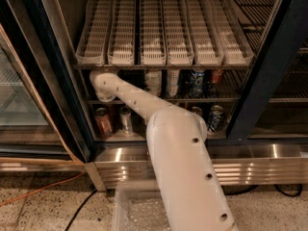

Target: Pick redbull can from middle shelf of fridge

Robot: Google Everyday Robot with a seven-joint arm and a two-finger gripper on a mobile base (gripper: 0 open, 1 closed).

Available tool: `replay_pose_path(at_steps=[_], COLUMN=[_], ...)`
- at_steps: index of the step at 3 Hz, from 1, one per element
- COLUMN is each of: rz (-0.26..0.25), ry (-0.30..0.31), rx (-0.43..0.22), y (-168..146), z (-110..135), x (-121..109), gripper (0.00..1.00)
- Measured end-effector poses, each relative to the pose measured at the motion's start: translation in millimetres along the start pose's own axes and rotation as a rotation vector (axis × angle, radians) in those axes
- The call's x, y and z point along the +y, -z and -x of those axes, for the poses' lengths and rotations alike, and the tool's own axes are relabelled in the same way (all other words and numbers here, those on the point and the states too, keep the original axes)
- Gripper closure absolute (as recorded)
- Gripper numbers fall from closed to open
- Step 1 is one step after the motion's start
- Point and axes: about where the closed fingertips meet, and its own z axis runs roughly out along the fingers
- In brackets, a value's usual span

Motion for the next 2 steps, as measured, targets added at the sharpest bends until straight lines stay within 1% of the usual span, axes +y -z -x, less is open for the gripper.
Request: replay_pose_path(at_steps=[1,2], rz=[0.0,0.0], ry=[0.0,0.0], rx=[0.0,0.0], y=[0.0,0.0], z=[0.0,0.0], x=[0.0,0.0], gripper=[0.81,0.59])
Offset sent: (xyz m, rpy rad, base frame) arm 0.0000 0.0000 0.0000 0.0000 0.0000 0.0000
